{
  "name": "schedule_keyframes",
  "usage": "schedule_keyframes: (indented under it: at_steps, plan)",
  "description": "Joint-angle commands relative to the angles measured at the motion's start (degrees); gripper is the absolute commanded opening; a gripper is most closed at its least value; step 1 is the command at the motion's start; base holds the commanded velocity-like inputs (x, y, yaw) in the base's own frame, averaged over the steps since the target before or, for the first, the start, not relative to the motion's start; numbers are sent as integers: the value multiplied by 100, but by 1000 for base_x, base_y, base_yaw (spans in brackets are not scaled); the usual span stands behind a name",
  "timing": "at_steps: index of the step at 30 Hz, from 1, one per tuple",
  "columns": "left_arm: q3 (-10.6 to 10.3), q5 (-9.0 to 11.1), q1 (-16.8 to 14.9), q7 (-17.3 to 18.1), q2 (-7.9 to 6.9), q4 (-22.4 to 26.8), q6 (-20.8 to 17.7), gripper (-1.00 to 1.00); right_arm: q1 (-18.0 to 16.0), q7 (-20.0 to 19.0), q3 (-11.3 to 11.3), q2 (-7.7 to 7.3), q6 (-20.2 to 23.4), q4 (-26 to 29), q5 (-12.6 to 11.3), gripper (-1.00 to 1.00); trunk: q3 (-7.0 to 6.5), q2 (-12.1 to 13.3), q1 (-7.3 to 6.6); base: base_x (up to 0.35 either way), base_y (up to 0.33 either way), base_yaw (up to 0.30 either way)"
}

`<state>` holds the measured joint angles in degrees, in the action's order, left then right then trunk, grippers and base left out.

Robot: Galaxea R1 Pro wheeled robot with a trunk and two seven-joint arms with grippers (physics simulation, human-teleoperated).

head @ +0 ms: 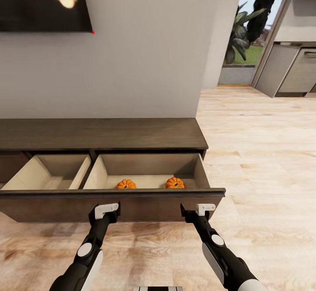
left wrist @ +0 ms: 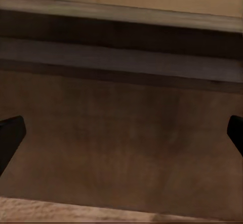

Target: Place each of the two pumpkins and all three candles from the living room inside a cabinet in the living room (use any cabinet), then make sure every cabinet is closed, and position the cauldron so it is next to a table in the living room.

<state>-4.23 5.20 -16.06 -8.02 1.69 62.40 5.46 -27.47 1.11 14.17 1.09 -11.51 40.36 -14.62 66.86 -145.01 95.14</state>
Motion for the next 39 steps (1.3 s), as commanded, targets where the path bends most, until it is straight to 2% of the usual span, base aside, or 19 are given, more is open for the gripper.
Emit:
schedule_keyframes:
  at_steps: [1, 12, 39]
  plan:
    - [-17, 48, -2, -31, -3, -37, 20, 100, -4, 12, 24, -4, -27, -3, -60, 100, 4, -2, -1, 0, 0, 0]
    - [-123, -19, -7, -30, 25, -447, 81, 100, -4, 12, 24, -4, -27, -3, -61, 100, 4, -2, -1, 0, 0, 0]
    - [-131, -11, -11, -33, 15, -422, 79, 100, -4, 12, 24, -4, -27, -2, -59, 100, 4, -2, -1, 109, 0, 0]
